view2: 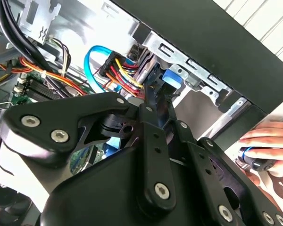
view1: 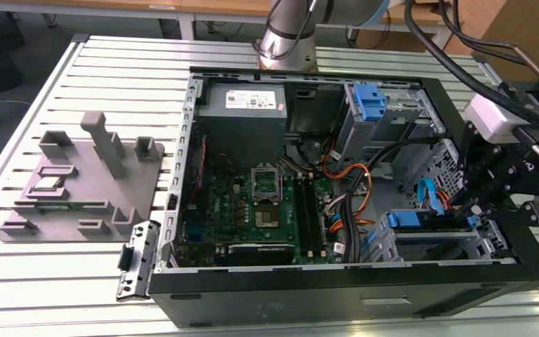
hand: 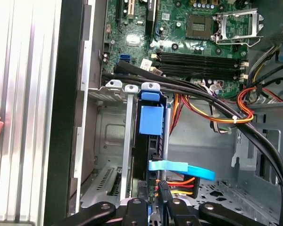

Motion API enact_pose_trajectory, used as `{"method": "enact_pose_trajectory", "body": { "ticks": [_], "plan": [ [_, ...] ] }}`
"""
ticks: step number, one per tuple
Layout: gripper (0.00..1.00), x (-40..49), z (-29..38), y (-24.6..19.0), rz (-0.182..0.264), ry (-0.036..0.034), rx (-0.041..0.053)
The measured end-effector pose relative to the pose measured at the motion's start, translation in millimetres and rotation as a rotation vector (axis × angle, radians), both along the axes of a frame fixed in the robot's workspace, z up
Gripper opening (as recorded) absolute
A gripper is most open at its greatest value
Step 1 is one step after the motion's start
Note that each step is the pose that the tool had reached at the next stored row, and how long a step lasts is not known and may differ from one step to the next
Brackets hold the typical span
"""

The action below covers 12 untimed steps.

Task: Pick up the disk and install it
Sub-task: 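Insert the second disk wire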

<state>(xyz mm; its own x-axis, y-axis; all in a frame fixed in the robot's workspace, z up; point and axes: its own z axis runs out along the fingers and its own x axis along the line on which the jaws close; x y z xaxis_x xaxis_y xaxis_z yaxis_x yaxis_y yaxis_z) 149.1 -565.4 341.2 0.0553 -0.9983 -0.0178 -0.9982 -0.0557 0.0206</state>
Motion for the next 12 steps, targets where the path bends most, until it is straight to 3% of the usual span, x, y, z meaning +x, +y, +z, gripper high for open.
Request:
{"method": "enact_pose_trajectory", "body": {
  "ticks": [3, 7, 12],
  "plan": [
    [0.24, 0.2, -0.1, 1.6, 0.000, 0.0001, -0.0002],
    [0.24, 0.2, -0.1, 8.0, 0.000, 0.0001, -0.0001],
    [0.24, 0.5, -0.5, 8.3, 0.000, 0.0001, -0.0001]
  ]
}}
